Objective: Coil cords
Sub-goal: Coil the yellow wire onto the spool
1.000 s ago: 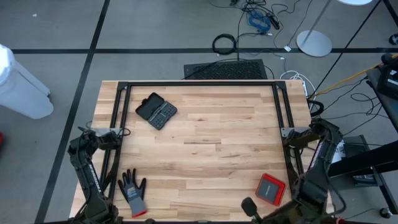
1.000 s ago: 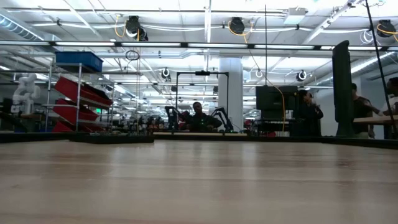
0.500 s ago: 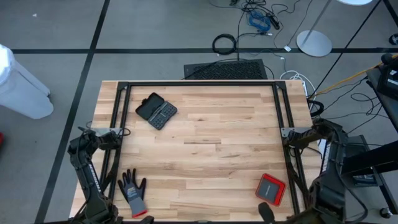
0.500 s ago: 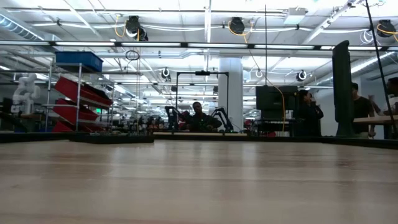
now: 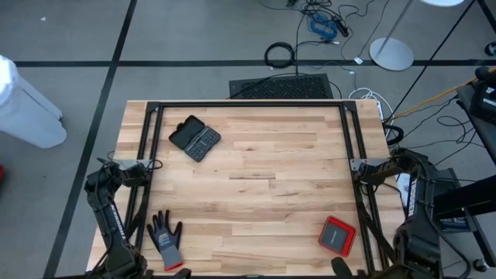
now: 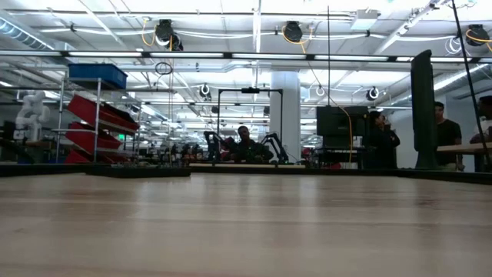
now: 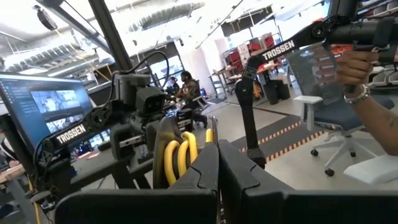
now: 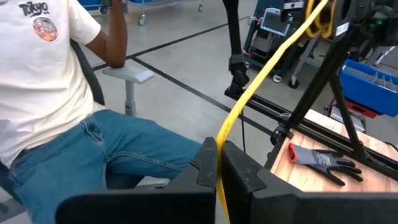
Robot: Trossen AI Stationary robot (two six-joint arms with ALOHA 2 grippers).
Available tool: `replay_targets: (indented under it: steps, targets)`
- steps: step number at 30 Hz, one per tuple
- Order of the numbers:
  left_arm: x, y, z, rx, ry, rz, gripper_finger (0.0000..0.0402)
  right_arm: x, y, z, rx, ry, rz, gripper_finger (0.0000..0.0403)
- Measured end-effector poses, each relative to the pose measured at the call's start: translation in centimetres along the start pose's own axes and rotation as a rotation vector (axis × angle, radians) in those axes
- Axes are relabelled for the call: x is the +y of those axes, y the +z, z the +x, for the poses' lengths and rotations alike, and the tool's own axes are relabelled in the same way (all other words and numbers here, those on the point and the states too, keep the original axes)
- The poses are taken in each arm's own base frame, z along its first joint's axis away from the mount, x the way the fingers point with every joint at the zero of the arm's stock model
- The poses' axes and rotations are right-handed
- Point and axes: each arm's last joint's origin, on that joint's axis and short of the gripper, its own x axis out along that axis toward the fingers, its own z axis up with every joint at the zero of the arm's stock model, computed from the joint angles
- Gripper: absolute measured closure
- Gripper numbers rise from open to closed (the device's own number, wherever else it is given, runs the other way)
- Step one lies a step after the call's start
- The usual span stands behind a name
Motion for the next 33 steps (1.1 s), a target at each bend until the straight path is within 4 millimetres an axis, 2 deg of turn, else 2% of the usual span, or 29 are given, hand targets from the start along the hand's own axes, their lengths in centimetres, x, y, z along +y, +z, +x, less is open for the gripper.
replay_targets:
  steps: [33]
  targets:
    - [-0.08, 0.22, -0.17, -0.012, 0.001, -0.004, 0.0402, 0.49, -0.93, -0.39, 0.073, -0.014, 0.037, 0.0403]
